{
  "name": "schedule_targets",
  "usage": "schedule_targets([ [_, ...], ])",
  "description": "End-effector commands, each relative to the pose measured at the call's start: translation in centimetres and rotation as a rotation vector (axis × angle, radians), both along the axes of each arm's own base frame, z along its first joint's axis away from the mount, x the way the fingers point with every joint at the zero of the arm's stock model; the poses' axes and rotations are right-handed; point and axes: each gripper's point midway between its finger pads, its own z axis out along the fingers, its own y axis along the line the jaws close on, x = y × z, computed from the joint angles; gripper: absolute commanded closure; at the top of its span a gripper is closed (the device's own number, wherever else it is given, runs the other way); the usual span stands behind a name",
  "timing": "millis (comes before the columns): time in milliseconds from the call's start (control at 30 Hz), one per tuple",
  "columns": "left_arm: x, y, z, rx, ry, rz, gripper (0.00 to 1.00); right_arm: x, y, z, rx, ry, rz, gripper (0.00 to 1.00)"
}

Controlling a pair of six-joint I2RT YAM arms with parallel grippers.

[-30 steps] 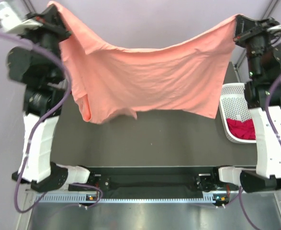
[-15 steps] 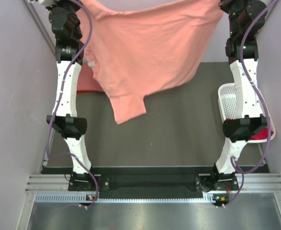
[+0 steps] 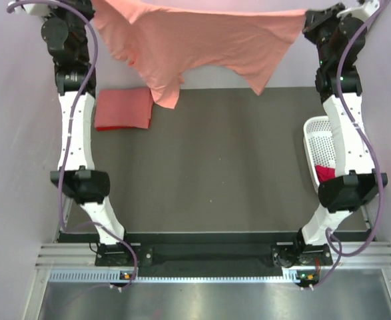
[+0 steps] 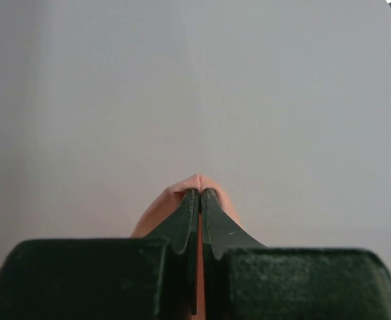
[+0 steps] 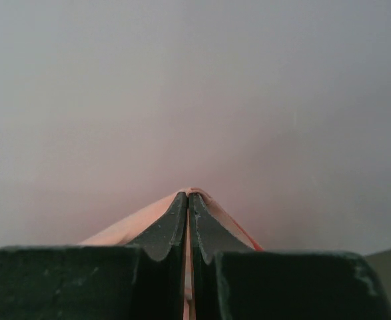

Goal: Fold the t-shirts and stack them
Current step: Flatten the tshirt out

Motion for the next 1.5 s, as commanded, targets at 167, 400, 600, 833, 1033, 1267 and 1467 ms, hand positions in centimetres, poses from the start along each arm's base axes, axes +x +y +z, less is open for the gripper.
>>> schedule_targets([
  [167, -12.8, -2.2, -6.2, 0.046, 0.153, -0.087, 1.0, -7.1, -0.4, -9.7, -0.04, 0.267, 0.034, 1.0],
  [400, -20.1, -2.5, -19.6, 0.046, 0.49, -0.051, 1.0, -12.4, 0.6, -19.0, -0.071, 0.453, 0.111, 1.0],
  [600, -23.2, -3.1, -27.3, 0.042, 0.661, -0.079, 1.0, -14.3, 0.5, -23.8, -0.103, 0.552, 0.116, 1.0],
  [833, -24.1, -3.8, -28.7, 0.063, 0.703, -0.114, 1.0, -14.6, 0.6, -24.9, -0.106, 0.572, 0.123, 1.0],
  [1033, -24.4, -4.2, -29.5, 0.072, 0.732, -0.139, 1.0, -15.1, 0.3, -25.1, -0.12, 0.577, 0.112, 1.0],
  [1267, -24.1, -4.3, -28.3, 0.089, 0.715, -0.136, 1.0, -15.0, 0.4, -24.3, -0.122, 0.561, 0.109, 1.0],
  [1467, -24.4, -5.3, -28.9, 0.058, 0.77, -0.198, 1.0, -16.2, 1.8, -25.4, -0.083, 0.607, 0.147, 1.0],
])
